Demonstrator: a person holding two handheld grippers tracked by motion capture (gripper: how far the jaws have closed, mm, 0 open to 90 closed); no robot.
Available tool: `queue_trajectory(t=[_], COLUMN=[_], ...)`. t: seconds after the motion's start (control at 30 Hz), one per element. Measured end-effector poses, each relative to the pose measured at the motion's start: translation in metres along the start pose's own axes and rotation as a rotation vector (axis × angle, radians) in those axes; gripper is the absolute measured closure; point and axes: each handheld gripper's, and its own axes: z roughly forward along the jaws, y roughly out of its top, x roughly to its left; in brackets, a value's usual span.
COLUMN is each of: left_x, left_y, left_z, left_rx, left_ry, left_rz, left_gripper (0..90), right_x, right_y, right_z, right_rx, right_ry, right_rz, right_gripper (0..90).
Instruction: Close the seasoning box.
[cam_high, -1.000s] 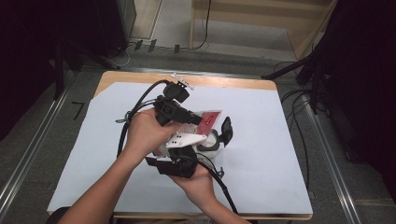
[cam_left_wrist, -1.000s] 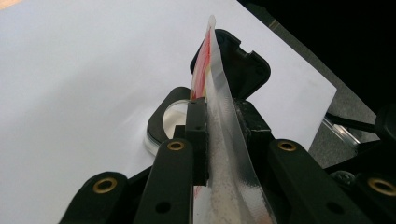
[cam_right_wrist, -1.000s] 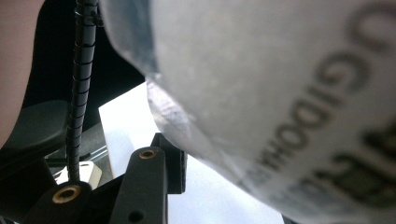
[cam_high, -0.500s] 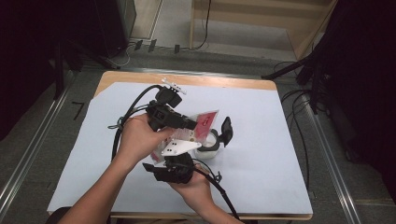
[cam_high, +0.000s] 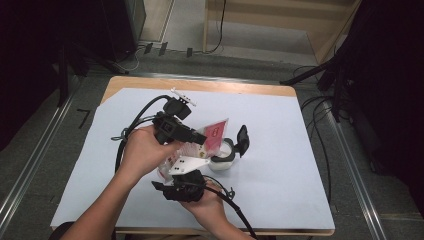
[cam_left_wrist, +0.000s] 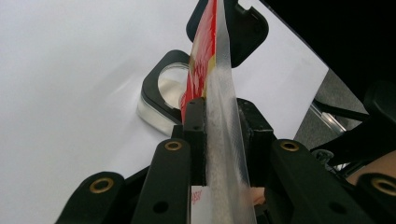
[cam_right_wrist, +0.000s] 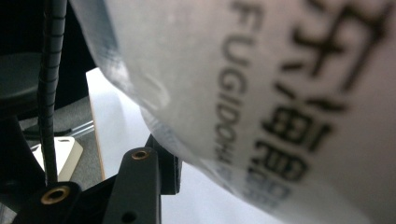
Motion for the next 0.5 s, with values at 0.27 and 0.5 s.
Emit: queue_trajectory(t=[0.27, 0.5], left_x=[0.002, 0.008], left_y=[-0.001, -0.002], left_z=[0.003, 0.011], left_rx=[0.03, 0.058], left_ry=[-0.007, -0.018], left_rz=[-0.006, -0.015], left_gripper=[76.0, 76.3], right_x=[0.0, 0.0], right_y=[-0.004, -0.011], right_z=[0.002, 0.006], right_rx=[0.007, 0.03], right_ry=[0.014, 0.024], right_rz=[-0.021, -0.045], right_gripper=[60.1, 60.0])
